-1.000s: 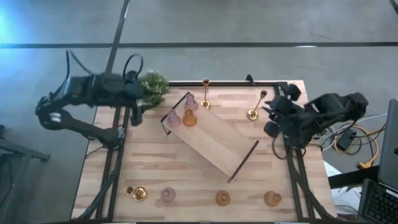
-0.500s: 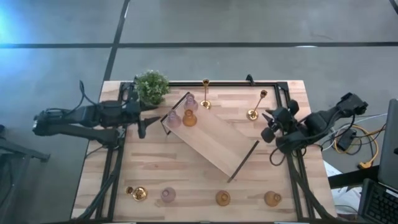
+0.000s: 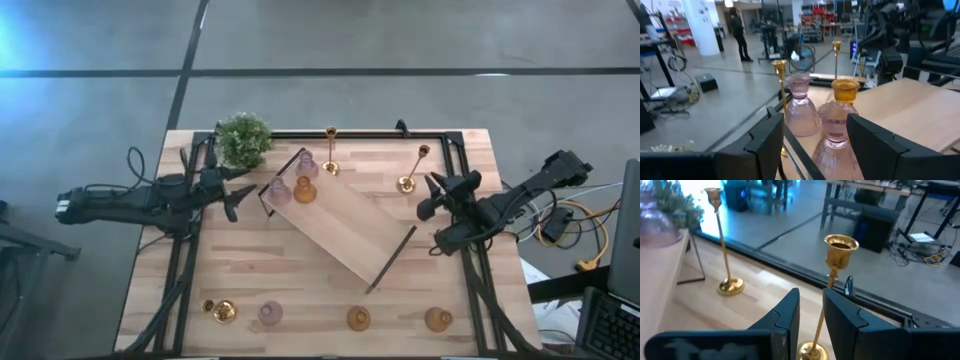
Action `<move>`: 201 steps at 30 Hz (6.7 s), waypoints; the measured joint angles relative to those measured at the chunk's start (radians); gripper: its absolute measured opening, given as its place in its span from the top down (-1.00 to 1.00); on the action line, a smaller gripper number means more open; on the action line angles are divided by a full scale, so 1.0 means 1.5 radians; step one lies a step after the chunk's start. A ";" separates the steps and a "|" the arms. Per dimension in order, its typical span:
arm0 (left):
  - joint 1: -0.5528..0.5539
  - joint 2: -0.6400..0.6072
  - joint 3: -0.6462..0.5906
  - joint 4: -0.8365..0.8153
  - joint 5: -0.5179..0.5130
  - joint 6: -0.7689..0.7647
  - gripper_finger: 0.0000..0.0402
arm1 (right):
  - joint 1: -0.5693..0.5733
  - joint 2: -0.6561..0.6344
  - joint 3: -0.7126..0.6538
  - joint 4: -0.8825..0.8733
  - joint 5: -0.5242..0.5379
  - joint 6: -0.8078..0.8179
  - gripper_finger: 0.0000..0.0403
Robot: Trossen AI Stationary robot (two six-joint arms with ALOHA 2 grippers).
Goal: Pick & Place candle stick holders
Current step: Put the top right gold candle holder on the shelf
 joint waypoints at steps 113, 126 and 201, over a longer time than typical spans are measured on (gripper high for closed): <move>0.000 -0.043 -0.033 0.035 -0.003 0.049 -0.09 | -0.600 -0.325 -0.377 0.951 -0.524 -0.961 0.94; 0.000 -0.043 -0.033 0.036 -0.003 0.048 -0.09 | -0.599 -0.261 -0.013 0.778 -0.618 -1.048 0.95; 0.000 -0.044 -0.033 0.011 -0.003 0.024 -0.09 | -0.538 0.307 0.308 0.919 -1.044 -1.068 0.95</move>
